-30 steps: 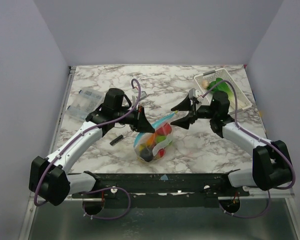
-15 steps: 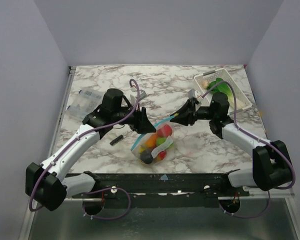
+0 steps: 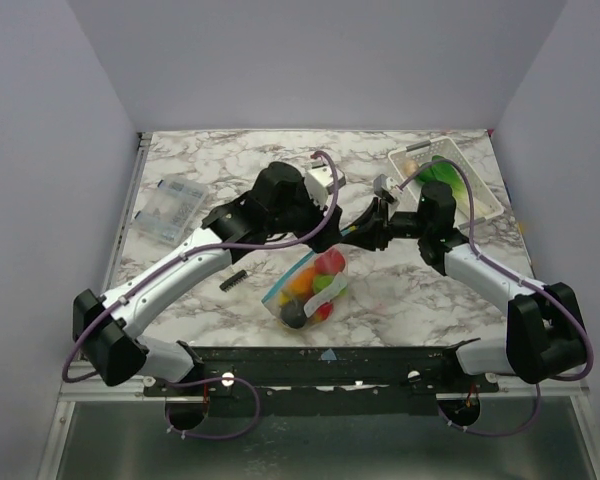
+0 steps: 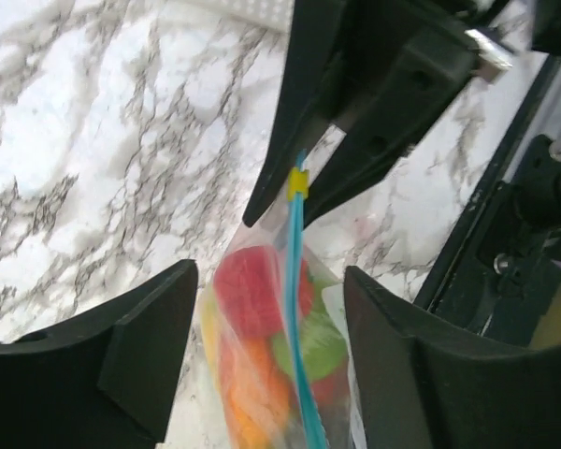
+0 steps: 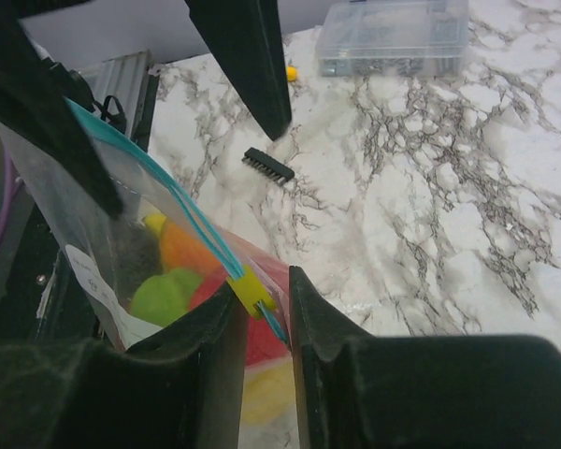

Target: Place the food in the zip-top bag and seal the zipper

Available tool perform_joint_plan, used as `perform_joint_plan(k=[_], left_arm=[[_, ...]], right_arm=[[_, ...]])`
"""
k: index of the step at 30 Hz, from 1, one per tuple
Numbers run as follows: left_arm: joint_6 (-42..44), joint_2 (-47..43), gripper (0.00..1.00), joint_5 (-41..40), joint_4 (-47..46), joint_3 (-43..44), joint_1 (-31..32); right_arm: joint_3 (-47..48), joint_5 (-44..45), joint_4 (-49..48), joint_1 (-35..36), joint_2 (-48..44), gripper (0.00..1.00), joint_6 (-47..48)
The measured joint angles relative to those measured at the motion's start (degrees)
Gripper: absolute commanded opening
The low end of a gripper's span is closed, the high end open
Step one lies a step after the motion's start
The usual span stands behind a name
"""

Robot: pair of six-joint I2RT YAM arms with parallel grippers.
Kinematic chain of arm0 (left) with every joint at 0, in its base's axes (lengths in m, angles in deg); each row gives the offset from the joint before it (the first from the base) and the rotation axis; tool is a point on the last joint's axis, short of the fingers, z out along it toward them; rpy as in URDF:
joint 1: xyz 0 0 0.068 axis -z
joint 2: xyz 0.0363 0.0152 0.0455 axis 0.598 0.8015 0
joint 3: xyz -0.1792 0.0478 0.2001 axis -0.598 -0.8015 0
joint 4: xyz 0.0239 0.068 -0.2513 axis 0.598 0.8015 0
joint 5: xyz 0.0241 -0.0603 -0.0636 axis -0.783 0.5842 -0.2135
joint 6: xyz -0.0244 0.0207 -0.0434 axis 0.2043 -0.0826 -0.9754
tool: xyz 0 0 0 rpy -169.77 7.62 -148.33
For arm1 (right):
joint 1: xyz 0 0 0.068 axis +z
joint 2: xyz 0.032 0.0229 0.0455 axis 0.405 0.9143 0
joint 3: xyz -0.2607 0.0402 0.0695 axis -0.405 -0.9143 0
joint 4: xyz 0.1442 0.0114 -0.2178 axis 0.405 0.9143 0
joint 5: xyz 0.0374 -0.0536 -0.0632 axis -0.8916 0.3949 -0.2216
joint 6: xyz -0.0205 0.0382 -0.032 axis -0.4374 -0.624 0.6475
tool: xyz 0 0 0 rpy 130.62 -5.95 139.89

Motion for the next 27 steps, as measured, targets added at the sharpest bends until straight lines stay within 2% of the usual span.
perform_joint_plan(k=[2,4,6,9,13,27], left_arm=[[0.8,3.6,0.49,-2.1,1.7,2.3,0.2],[1.4,6.3,0.34,-3.3,3.6,4.0,0.2],[1.7,9.0,0.22,-4.1,5.3,5.4,0.2],[1.9,10.8,0.12,-4.9,7.4,5.8,0.2],[1.9,10.6,0.08,-4.6,7.4,5.6,0.2],[2.3,7.3,0.06,-0.6,5.2,1.7,0.2]], right_arm=[[0.0,0.7,0.6,0.0,0.0,0.35,-0.1],[0.0,1.5,1.0,0.0,0.0,0.37,-0.1],[0.0,2.2,1.1,0.0,0.0,0.35,-0.1],[0.2,2.7,2.4,0.0,0.4,0.33,0.5],[1.9,2.7,4.9,0.0,2.0,0.35,1.6],[3.4,1.8,6.1,0.1,3.4,0.4,2.7]])
